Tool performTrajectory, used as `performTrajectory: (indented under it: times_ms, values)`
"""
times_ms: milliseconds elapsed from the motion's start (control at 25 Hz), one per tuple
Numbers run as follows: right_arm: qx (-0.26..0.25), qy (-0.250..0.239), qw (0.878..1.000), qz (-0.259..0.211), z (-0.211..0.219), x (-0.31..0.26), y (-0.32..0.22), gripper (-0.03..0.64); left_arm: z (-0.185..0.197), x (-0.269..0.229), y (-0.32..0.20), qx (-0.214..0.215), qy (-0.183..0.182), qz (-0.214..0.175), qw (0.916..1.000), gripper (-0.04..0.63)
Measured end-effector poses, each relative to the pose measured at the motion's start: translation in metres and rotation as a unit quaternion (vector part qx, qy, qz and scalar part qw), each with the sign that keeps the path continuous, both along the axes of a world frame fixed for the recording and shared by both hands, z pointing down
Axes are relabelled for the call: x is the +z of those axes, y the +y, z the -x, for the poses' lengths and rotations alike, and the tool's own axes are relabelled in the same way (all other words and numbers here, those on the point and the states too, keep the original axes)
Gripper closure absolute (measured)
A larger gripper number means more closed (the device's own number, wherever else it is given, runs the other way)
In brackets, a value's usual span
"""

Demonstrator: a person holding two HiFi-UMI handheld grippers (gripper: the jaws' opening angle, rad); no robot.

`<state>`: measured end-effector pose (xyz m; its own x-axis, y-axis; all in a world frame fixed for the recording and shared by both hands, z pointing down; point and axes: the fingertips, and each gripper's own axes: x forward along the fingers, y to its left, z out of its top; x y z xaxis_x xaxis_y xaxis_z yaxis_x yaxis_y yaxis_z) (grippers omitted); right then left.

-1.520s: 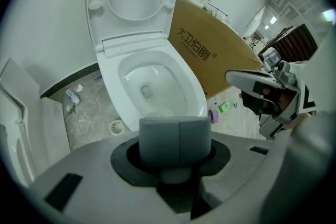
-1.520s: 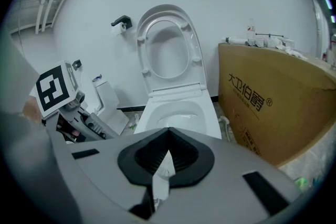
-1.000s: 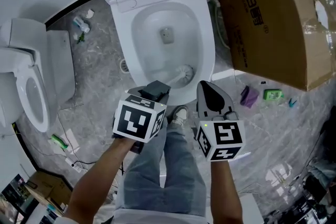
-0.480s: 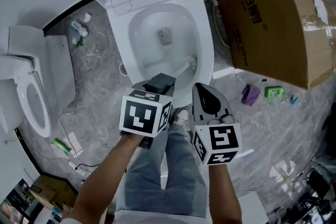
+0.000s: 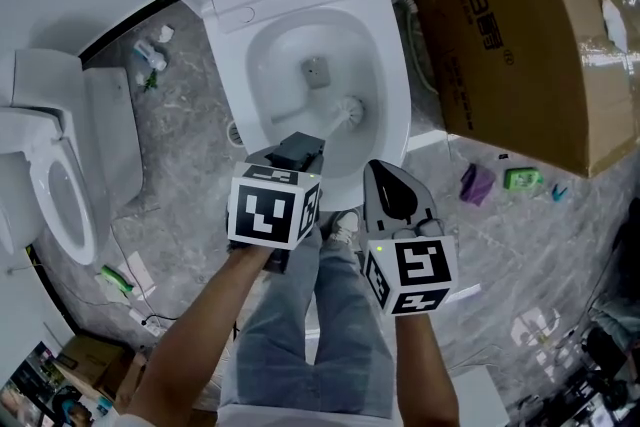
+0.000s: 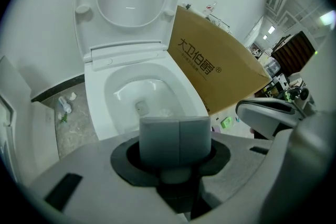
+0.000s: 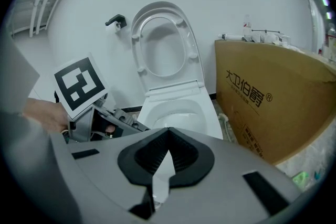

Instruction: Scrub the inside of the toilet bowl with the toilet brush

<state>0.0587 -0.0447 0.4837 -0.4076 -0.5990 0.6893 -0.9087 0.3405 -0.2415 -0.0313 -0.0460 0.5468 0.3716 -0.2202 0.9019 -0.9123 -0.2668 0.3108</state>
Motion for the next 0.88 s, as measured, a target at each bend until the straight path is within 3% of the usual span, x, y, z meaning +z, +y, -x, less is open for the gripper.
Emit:
performTrajectory:
  times_ms: [880]
  values:
    - [-0.001,0.004,1.0,0.02,0.032,0.018,-0.021,0.617,0.034,0.026,-0.069,-0.005,-0.014,-0.042,0.999,0.443]
